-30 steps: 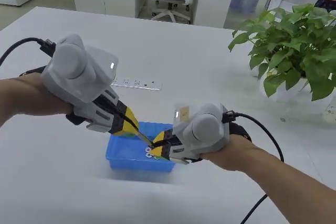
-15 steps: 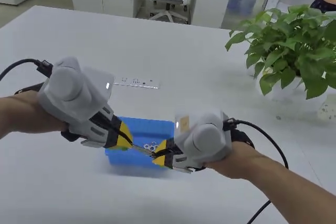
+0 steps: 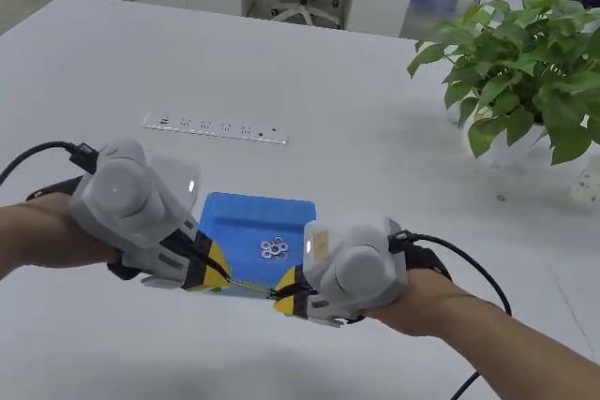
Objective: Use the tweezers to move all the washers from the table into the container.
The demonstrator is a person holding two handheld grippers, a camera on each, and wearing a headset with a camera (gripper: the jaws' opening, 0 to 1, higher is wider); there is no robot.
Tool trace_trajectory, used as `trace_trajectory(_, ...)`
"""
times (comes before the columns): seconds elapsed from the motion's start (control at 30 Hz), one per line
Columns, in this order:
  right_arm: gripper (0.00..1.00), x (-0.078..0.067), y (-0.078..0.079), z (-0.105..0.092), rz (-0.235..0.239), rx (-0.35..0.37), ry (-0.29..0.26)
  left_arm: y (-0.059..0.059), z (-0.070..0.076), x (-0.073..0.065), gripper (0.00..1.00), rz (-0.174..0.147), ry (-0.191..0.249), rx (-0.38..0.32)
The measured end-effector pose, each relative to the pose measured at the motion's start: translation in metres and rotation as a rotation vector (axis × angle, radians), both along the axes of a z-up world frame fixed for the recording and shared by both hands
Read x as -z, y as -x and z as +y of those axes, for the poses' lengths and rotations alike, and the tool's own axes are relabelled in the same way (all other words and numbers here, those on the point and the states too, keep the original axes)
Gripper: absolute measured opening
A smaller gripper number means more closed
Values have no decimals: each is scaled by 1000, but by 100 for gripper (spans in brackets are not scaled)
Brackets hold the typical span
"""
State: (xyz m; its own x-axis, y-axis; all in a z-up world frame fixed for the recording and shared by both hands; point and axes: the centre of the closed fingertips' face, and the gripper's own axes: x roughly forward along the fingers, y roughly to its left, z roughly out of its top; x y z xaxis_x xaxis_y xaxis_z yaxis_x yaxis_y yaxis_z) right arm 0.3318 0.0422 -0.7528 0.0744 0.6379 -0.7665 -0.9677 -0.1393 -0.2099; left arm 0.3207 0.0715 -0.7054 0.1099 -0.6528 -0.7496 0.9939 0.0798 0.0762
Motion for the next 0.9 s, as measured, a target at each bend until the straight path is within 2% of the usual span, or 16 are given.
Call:
trace_trajectory(0.17,7,14,9,0,4,-16,28,9,3,17,5,22,-15,-9)
trace_trajectory(0.33,7,26,17,1,18,-22,45,16,3,29,5,39,-30,-10)
trace_trajectory(0.43,7,31,19,1,23,-22,53,17,4,35,5,52,-33,-13)
trace_trajectory(0.47,7,33,19,2,25,-18,54,18,6,41,5,58,-40,-15)
trace_trajectory(0.77,8,52,28,2,48,-25,87,22,13,70,5,102,-77,-16)
trace_trajectory(0.9,8,57,30,2,59,-23,95,24,15,78,5,121,-81,-21)
